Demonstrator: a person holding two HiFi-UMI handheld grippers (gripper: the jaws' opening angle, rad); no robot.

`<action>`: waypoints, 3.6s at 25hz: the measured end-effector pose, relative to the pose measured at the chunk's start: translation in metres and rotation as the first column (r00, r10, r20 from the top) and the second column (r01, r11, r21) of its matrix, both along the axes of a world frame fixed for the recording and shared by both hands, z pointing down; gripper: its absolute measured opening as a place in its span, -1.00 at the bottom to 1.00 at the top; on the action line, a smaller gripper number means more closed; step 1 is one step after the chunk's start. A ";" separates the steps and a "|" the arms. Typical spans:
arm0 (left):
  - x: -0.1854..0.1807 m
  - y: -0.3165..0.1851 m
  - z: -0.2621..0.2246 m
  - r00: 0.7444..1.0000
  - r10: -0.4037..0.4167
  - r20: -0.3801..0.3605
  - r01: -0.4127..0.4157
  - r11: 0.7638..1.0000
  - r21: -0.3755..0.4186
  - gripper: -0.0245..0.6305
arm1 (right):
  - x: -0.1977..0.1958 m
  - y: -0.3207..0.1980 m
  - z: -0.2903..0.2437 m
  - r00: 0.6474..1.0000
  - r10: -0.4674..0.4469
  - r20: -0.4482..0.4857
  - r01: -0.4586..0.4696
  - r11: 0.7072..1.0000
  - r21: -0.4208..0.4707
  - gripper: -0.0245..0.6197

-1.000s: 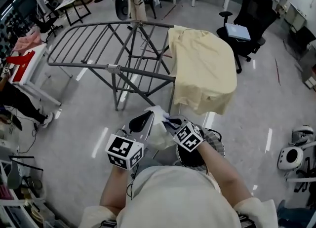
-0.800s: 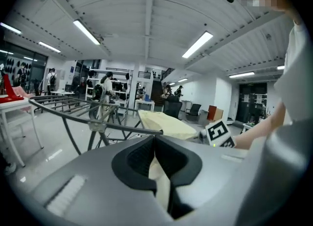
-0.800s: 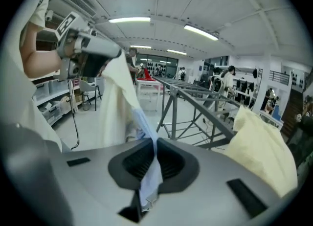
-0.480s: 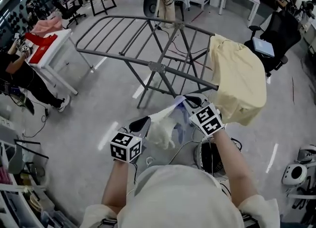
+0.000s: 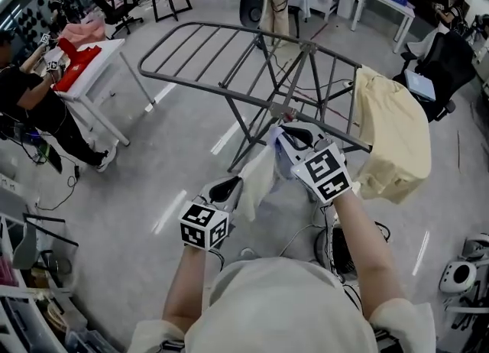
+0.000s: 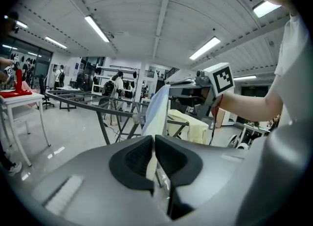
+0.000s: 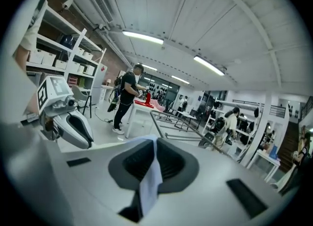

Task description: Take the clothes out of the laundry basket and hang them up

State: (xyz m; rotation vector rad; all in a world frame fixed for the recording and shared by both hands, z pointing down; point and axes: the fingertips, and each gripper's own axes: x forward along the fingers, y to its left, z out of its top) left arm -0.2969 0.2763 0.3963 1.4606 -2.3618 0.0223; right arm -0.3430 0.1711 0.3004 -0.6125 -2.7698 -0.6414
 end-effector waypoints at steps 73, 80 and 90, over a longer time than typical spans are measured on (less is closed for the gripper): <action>-0.762 0.216 -0.208 0.632 -0.447 0.633 0.685 0.705 -0.187 -0.86 | -0.537 -0.047 -0.211 0.940 0.258 0.222 -0.276 0.960 0.055 -0.87; -0.851 0.136 -0.228 0.689 -0.335 0.642 0.553 0.816 -0.168 -0.86 | -0.590 -0.106 -0.221 0.867 0.436 0.241 -0.464 0.883 0.072 -0.87; -0.910 0.047 -0.216 0.728 -0.212 0.652 0.424 0.886 -0.186 -0.86 | -0.653 -0.191 -0.212 0.770 0.582 0.262 -0.627 0.766 0.143 -0.87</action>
